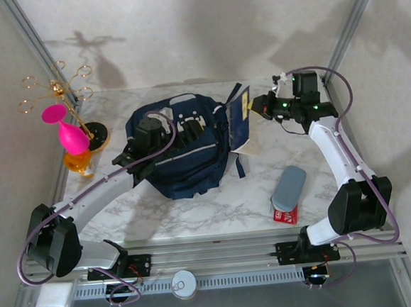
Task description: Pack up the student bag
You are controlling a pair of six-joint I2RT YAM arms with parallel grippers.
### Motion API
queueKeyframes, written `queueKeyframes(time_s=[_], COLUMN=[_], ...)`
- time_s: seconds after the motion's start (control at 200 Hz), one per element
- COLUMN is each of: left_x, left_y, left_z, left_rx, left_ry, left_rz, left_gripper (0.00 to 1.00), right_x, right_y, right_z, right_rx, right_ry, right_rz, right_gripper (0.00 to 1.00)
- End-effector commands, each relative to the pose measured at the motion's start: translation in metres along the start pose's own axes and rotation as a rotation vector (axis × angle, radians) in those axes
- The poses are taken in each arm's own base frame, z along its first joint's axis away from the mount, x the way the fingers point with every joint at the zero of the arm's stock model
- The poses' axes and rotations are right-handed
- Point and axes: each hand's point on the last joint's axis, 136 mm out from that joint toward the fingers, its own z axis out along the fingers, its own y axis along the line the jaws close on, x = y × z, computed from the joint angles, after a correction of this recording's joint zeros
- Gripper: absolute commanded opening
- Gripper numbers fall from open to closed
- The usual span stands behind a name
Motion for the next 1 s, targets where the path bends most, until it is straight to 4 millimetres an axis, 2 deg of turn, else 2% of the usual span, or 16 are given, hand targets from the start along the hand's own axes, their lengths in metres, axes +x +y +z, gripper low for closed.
queueKeyframes(time_s=[0.0, 0.125, 0.265, 0.3, 0.476, 0.546, 0.641, 0.676, 0.751, 0.801, 0.856, 0.906, 0.996], left_x=[-0.008, -0.011, -0.013, -0.011, 0.01, 0.017, 0.027, 0.031, 0.038, 0.043, 0.047, 0.053, 0.059], left_y=[-0.01, -0.005, 0.012, 0.018, 0.062, 0.075, 0.085, 0.087, 0.088, 0.088, 0.086, 0.093, 0.106], left_z=[-0.004, -0.008, -0.016, -0.018, -0.014, -0.012, -0.007, -0.004, 0.005, 0.012, 0.02, 0.025, 0.03], left_rx=[0.075, 0.132, 0.124, 0.108, -0.012, -0.051, -0.07, -0.075, -0.077, -0.08, -0.076, -0.125, -0.203], left_ry=[-0.024, -0.057, -0.096, -0.106, -0.091, -0.082, -0.051, -0.033, 0.0, 0.026, 0.055, 0.085, 0.09], left_rz=[-0.027, -0.083, -0.137, -0.147, -0.22, -0.235, -0.251, -0.26, -0.259, -0.257, -0.245, -0.23, -0.205], left_gripper=[0.99, 0.99, 0.99, 0.99, 0.97, 0.96, 0.94, 0.93, 0.86, 0.82, 0.79, 0.75, 0.69], right_x=[0.002, 0.019, 0.048, 0.055, 0.086, 0.098, 0.103, 0.103, 0.101, 0.098, 0.098, 0.101, 0.123], right_y=[0.061, 0.078, 0.079, 0.072, 0.005, -0.017, -0.044, -0.05, -0.056, -0.063, -0.081, -0.094, -0.094], right_z=[-0.002, 0.025, 0.063, 0.072, 0.112, 0.121, 0.126, 0.126, 0.123, 0.119, 0.114, 0.111, 0.114], right_rx=[-0.176, -0.278, -0.316, -0.308, -0.201, -0.146, -0.036, -0.003, 0.047, 0.098, 0.188, 0.245, 0.198], right_ry=[0.043, 0.12, 0.21, 0.225, 0.303, 0.338, 0.339, 0.343, 0.34, 0.325, 0.309, 0.298, 0.344], right_rz=[-0.042, -0.009, 0.013, 0.025, 0.121, 0.116, 0.096, 0.081, 0.045, 0.019, 0.009, 0.006, 0.029], right_gripper=[0.0, 0.0, 0.0, 0.0, 0.0, 0.0, 0.0, 0.09, 0.35, 0.46, 0.55, 0.64, 0.7])
